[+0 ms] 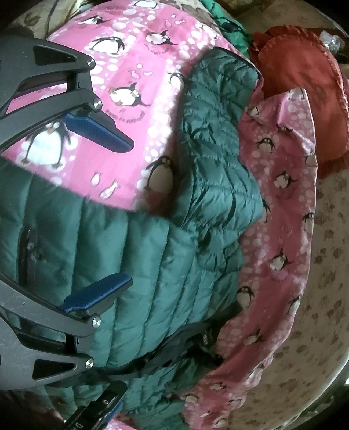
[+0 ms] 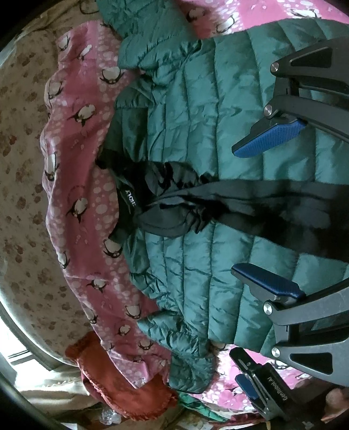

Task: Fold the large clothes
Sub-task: 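Move the left gripper to the jacket sleeve cuff and close on it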

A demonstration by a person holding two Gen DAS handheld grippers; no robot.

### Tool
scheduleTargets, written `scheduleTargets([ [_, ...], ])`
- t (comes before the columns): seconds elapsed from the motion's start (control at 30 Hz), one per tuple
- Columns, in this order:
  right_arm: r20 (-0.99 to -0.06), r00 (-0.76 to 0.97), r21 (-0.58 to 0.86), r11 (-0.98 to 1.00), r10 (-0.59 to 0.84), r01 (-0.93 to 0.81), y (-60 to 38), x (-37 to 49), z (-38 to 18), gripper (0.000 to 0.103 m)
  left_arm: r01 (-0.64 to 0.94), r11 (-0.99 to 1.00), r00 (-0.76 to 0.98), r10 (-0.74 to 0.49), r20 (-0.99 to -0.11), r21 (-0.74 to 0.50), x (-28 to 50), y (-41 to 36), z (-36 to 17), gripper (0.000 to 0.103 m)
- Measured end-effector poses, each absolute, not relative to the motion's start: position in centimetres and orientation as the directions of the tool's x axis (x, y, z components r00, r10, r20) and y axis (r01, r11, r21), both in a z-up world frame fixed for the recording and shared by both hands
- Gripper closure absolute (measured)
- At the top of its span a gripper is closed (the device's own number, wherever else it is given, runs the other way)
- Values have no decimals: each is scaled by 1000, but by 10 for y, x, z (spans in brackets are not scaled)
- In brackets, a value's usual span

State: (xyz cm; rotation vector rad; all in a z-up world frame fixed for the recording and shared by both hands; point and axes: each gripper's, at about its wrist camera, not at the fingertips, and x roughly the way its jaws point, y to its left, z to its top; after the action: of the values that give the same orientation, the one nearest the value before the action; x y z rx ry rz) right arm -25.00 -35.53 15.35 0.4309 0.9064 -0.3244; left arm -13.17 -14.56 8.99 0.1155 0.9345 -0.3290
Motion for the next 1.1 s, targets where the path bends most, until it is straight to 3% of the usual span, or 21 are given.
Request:
scheduleTargets([
  [0.57,-826,563,240,874,-45,422,-352,-221,137,24,151,987,532,-128,-837,-54,-51,-77,83,12],
  [1.1,-831,557,252,884,-12,395,-343,-224,134,24,-180,981,607,165,-777,68,58,31,76,12],
])
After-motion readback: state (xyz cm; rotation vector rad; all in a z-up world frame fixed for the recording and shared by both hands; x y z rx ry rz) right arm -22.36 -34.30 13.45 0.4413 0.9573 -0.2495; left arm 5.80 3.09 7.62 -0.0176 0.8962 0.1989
